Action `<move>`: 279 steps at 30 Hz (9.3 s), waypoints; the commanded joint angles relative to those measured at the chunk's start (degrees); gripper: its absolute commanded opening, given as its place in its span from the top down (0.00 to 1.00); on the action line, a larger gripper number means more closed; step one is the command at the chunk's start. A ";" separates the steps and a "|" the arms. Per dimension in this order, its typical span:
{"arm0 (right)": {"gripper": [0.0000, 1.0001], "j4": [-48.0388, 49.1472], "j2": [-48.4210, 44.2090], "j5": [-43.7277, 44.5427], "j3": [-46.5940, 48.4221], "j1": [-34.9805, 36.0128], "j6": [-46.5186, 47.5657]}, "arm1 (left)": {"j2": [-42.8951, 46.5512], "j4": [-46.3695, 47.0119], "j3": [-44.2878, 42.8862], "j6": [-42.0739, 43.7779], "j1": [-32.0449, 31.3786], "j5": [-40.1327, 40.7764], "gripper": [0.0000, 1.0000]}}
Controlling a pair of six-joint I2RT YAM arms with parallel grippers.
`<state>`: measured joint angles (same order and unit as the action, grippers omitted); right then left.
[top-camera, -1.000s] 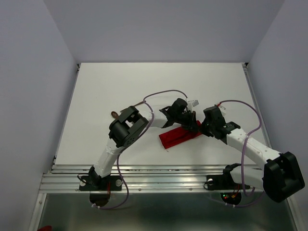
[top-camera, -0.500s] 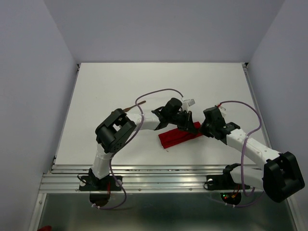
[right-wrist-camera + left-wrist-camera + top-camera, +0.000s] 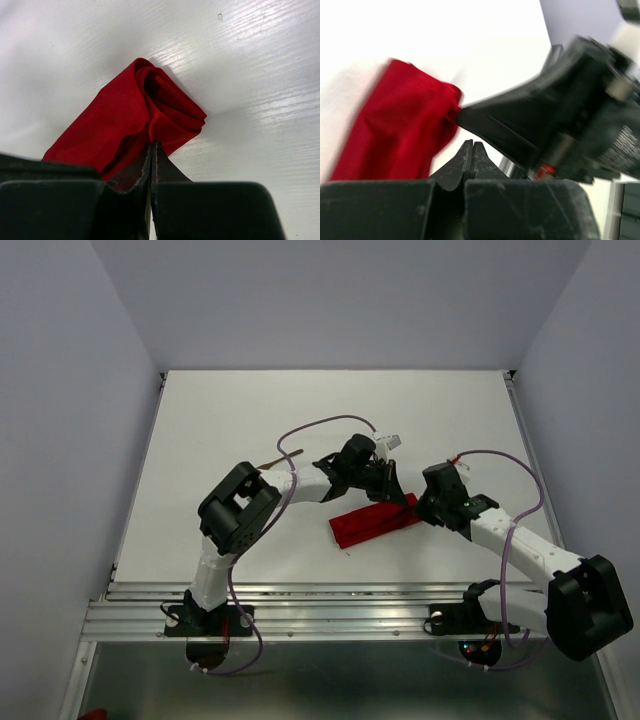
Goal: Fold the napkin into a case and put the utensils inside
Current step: Stuff the top corner of the smaller-rectangle-folded napkin into the folded napkin.
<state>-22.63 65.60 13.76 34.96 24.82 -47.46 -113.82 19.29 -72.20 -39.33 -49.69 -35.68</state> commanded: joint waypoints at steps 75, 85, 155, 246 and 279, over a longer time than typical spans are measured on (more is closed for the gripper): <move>0.99 1.36 1.63 3.03 0.99 0.23 -0.70 | -12.39 4.17 -5.14 0.92 -0.40 -2.81 1.00; 0.99 3.29 4.62 2.59 2.22 0.23 -0.26 | -10.81 8.57 -0.83 -1.63 -1.90 -5.45 1.00; 0.69 0.66 0.76 3.03 0.20 -1.35 -4.48 | 1.14 4.71 12.35 3.30 4.17 -5.36 1.00; 0.65 -13.40 2.95 10.15 5.12 -4.52 2.46 | -10.19 -5.84 -18.94 3.47 -1.28 -4.40 1.00; 0.99 -14.11 3.74 11.29 5.65 -4.52 1.50 | -22.49 -1.80 -26.32 -2.77 -3.75 -7.65 1.00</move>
<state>-36.10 70.48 23.57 39.44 20.58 -45.45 -136.05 15.49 -95.42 -41.71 -52.88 -41.82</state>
